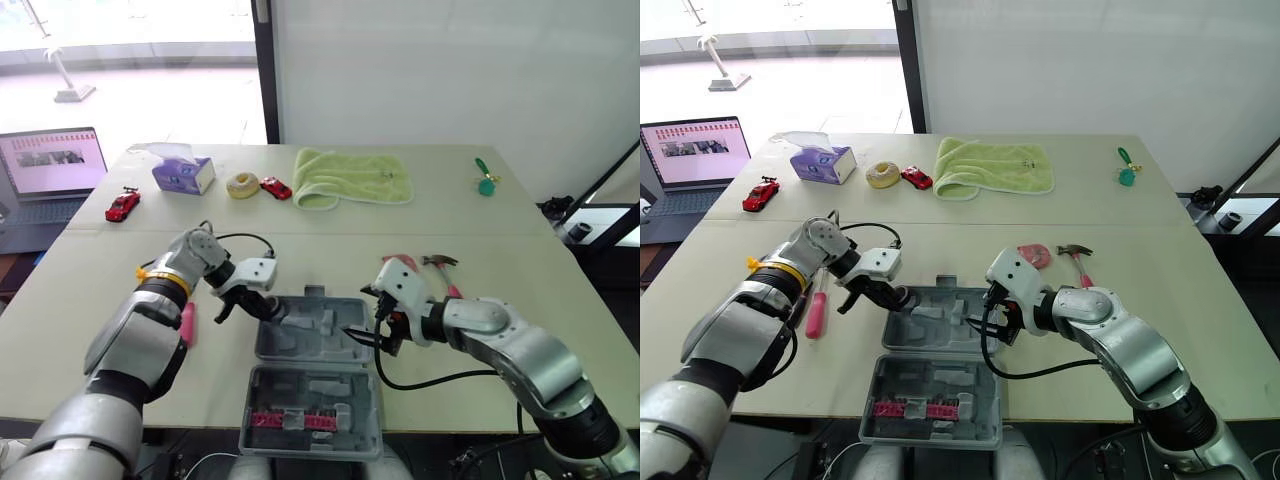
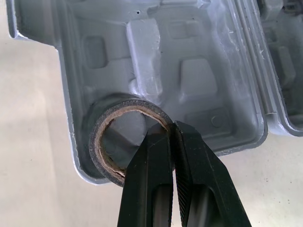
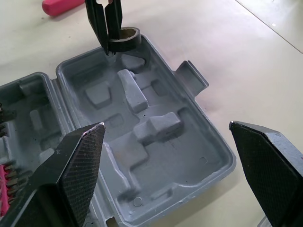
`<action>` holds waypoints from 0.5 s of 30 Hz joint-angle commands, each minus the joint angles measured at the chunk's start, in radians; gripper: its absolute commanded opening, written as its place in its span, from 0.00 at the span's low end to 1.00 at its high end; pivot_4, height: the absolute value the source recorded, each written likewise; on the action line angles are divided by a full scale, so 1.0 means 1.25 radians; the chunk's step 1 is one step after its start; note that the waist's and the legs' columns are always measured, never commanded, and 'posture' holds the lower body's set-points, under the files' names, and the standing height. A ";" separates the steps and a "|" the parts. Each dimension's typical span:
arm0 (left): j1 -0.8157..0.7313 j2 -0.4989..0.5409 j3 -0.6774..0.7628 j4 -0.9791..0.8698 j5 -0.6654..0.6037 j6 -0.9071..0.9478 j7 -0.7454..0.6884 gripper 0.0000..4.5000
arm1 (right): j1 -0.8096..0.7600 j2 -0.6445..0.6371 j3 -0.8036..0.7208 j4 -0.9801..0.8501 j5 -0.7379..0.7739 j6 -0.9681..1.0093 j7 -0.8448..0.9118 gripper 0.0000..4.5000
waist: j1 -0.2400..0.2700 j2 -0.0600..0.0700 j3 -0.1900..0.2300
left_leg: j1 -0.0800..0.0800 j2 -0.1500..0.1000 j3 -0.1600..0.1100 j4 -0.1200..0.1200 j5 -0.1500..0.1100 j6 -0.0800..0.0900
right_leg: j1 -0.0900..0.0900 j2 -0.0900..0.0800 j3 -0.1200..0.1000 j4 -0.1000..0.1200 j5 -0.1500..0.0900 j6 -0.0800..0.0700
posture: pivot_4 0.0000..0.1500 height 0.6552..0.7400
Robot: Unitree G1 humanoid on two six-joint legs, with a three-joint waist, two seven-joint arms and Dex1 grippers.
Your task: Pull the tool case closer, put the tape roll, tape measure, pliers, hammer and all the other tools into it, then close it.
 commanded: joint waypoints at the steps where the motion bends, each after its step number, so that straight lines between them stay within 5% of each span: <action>1: -0.014 -0.011 0.005 -0.005 0.016 -0.008 0.004 0.02 | 0.004 0.002 -0.029 -0.041 0.011 0.005 -0.009 1.00 | 0.000 0.000 0.000 | 0.000 0.000 0.000 0.000 0.000 0.000 | 0.000 0.000 0.000 0.000 0.000 0.000 | 1.00 1.00; 15: -0.025 -0.008 0.009 -0.022 0.034 -0.053 -0.004 0.02 | 0.002 0.014 -0.027 -0.045 0.016 0.013 -0.019 1.00 | -0.002 0.000 0.000 | 0.000 0.000 0.000 0.000 0.000 0.000 | 0.000 0.000 0.000 0.000 0.000 0.000 | 1.00 1.00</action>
